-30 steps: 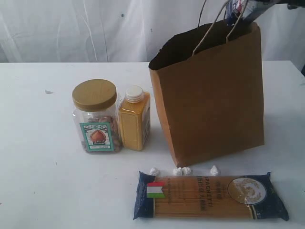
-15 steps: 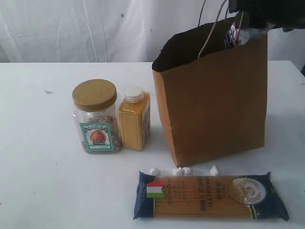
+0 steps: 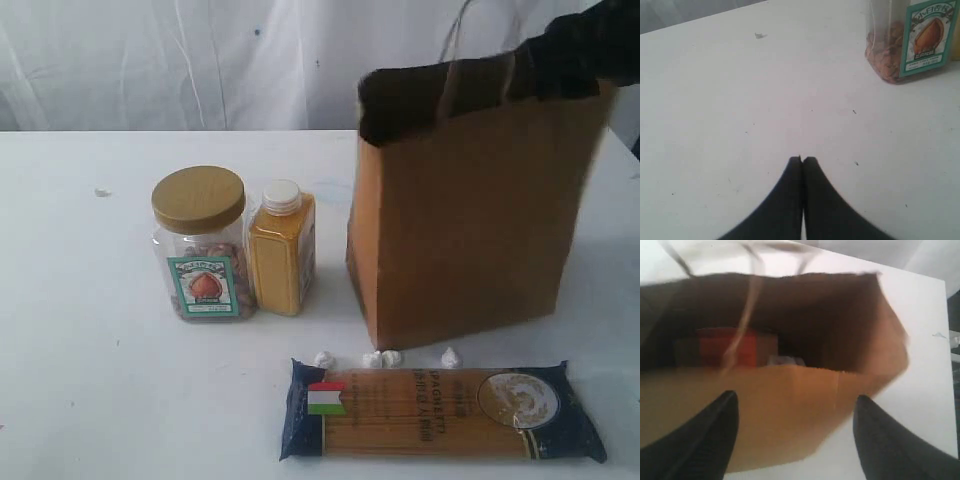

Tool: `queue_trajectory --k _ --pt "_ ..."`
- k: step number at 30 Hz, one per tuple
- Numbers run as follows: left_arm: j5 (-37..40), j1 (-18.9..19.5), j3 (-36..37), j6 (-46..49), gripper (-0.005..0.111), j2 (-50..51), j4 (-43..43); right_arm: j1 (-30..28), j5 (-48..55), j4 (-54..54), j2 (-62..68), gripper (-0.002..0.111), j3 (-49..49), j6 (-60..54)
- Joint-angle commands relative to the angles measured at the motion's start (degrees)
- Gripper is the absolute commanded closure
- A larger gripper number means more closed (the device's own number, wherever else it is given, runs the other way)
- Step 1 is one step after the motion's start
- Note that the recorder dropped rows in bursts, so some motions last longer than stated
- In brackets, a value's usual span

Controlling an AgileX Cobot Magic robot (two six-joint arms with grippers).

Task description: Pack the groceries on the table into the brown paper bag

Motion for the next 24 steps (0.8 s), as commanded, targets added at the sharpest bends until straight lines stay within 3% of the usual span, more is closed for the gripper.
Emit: queue_trajectory --k 1,19,24 --pt "-0.1 0.1 0.1 0.0 0.107 -0.3 -0.9 -0.3 1.4 -1.5 -0.6 0.046 -0.5 0.1" --pt "-0.1 0.1 0.1 0.0 0.107 -0.3 -0.9 -0.3 1.6 -0.6 -6.6 0.048 -0.5 0.1" --pt "-0.1 0.1 0.1 0.0 0.107 -0.3 -0.9 -0.3 4.9 -6.3 -10.5 0.058 -0.5 -0.2"
